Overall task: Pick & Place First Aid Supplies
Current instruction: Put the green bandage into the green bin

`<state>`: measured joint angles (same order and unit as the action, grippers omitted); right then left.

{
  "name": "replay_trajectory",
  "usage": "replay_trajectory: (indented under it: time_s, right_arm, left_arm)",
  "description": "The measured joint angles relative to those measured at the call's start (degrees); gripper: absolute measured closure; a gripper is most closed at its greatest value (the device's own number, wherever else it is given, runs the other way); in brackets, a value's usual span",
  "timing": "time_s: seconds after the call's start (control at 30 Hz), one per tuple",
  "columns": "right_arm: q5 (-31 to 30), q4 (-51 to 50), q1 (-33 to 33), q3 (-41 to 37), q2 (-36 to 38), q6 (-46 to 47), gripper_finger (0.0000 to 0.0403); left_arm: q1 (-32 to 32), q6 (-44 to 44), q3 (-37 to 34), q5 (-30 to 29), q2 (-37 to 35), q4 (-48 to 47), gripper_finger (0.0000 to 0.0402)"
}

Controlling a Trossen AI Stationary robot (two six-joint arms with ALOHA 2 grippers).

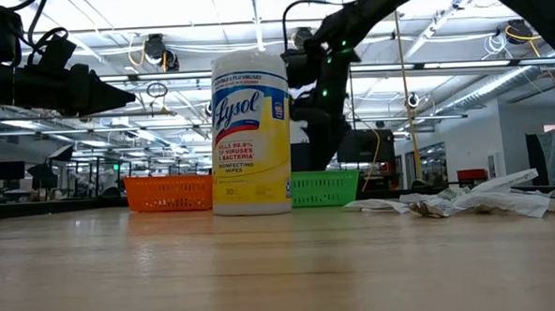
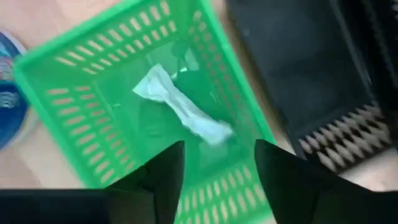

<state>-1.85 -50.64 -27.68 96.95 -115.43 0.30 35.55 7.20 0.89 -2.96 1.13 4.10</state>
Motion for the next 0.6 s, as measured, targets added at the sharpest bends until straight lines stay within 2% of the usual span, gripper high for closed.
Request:
replay_trajectory:
  time_s: [0.2,0.33,0.43,0.6]
  right_arm:
    - [-0.24,-7.81,0.21,0.0,4.47,14.0,0.0191]
    - [-5.53,-11.09,1.6,-0.72,8.05,22.87,0.0194]
    - [-8.93,-11.81,3.88,-3.52,12.18,30.09,0.0193]
    - [-8.81,-11.76,9.17,-11.2,19.25,44.44,0.0194]
  left_arm:
    - [-0.02,0.0,0.0,0.0,-0.02,-0.02,0.0092]
    - [-0.02,0.0,0.0,0.0,0.0,-0.02,0.0091]
    - [0.0,0.0,0.0,0.0,-0.02,-0.01,0.0092]
    - [-0.02,0.0,0.0,0.0,-0.01,-0.02,0.0091]
